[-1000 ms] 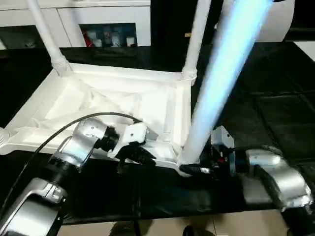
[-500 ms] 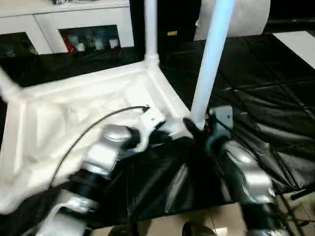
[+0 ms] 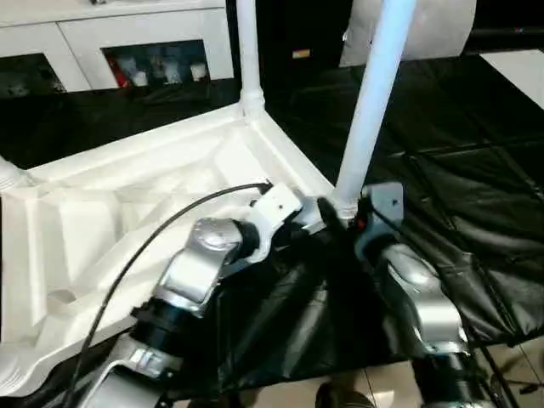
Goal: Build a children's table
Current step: Rotate leg to tighten
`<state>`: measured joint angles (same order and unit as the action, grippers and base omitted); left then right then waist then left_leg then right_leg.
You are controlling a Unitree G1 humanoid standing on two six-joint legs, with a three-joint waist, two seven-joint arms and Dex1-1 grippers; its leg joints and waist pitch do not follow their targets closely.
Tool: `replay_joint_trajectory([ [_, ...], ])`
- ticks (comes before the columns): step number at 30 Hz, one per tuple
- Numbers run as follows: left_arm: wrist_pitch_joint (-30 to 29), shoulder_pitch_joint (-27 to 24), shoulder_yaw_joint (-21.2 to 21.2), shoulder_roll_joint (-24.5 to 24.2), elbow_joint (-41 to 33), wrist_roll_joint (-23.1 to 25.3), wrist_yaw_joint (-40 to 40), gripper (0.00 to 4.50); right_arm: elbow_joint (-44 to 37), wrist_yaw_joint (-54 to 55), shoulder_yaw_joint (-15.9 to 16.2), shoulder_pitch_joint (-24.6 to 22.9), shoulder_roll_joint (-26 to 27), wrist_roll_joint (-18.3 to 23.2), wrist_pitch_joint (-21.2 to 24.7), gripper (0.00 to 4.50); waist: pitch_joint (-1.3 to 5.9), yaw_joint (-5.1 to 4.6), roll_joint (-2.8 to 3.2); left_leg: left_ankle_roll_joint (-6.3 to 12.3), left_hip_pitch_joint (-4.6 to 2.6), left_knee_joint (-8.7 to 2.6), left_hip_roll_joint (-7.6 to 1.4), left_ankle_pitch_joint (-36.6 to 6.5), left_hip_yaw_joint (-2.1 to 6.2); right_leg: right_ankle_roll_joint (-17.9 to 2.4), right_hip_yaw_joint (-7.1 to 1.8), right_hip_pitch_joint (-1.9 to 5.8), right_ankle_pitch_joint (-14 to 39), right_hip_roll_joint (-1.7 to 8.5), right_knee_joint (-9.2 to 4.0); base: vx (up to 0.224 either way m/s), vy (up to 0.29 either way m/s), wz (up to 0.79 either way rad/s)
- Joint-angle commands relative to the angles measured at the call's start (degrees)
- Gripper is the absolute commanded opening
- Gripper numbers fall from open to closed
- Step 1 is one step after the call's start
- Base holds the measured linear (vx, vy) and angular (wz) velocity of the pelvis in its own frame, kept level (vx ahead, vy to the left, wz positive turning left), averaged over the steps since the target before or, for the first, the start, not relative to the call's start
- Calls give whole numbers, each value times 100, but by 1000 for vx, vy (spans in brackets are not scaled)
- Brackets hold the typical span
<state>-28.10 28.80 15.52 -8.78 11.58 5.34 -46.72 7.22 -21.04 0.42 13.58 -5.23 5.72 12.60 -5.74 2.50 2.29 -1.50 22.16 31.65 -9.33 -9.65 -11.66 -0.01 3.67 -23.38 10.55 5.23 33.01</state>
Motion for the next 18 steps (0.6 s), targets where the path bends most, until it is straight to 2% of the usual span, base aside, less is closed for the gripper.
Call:
replay_joint_trajectory([
  [1,544,-159,151,-217,-6,-299,-605,0,-331,-984,318,-148,-262,358,-140,446,321,40,-81,645,-58,-323,-369,-1003,189,-1264,-287,280,834,378,-368,0,0,0],
  [2,568,-163,160,-251,0,-302,-646,0,-349,-1051,314,-157,-303,377,-148,446,324,39,-76,678,-51,-324,-372,-983,196,-1279,-281,288,818,376,-362,0,0,0],
  [5,1012,-170,301,-761,168,-283,-1272,0,-536,-2054,278,-243,-916,658,-203,446,347,40,-57,745,-65,-297,-381,-860,193,-1369,-270,296,593,352,-318,0,0,0],
  [7,1236,-152,328,-927,270,-299,-1540,0,-543,-2446,280,-245,-1154,760,-229,446,342,52,-59,776,-83,-289,-393,-908,183,-1458,-268,289,555,352,-318,0,0,0],
  [10,1535,-95,383,-1231,408,-493,-2217,0,-478,-3223,367,-192,-1665,924,-217,446,339,77,-68,728,-101,-296,-397,-1017,183,-1500,-266,285,801,367,-330,0,0,0],
  [11,1603,-76,401,-1308,449,-554,-2407,0,-455,-3440,400,-173,-1798,961,-205,446,343,102,-52,678,-132,-298,-415,-1045,174,-1508,-276,269,847,356,-321,0,0,0],
  [12,1714,-28,445,-1408,530,-576,-2630,0,-411,-3703,461,-135,-1956,967,-213,446,347,110,-70,673,-144,-292,-416,-1058,165,-1527,-282,259,840,352,-322,0,0,0],
  [14,1858,52,514,-1541,662,-591,-2898,0,-335,-4056,551,-70,-2151,971,-247,446,349,149,-52,654,-143,-291,-428,-1028,166,-1552,-281,264,776,357,-299,0,0,0],
  [17,2087,199,602,-1675,887,-613,-3245,0,-148,-4546,708,75,-2369,937,-339,446,362,192,-54,619,-136,-282,-430,-1052,165,-1605,-267,270,772,367,-277,0,0,0],
  [18,2156,238,621,-1692,946,-601,-3320,0,-111,-4663,756,112,-2411,927,-352,446,370,213,-71,604,-142,-271,-429,-1068,160,-1609,-269,273,826,375,-280,0,0,0],
])
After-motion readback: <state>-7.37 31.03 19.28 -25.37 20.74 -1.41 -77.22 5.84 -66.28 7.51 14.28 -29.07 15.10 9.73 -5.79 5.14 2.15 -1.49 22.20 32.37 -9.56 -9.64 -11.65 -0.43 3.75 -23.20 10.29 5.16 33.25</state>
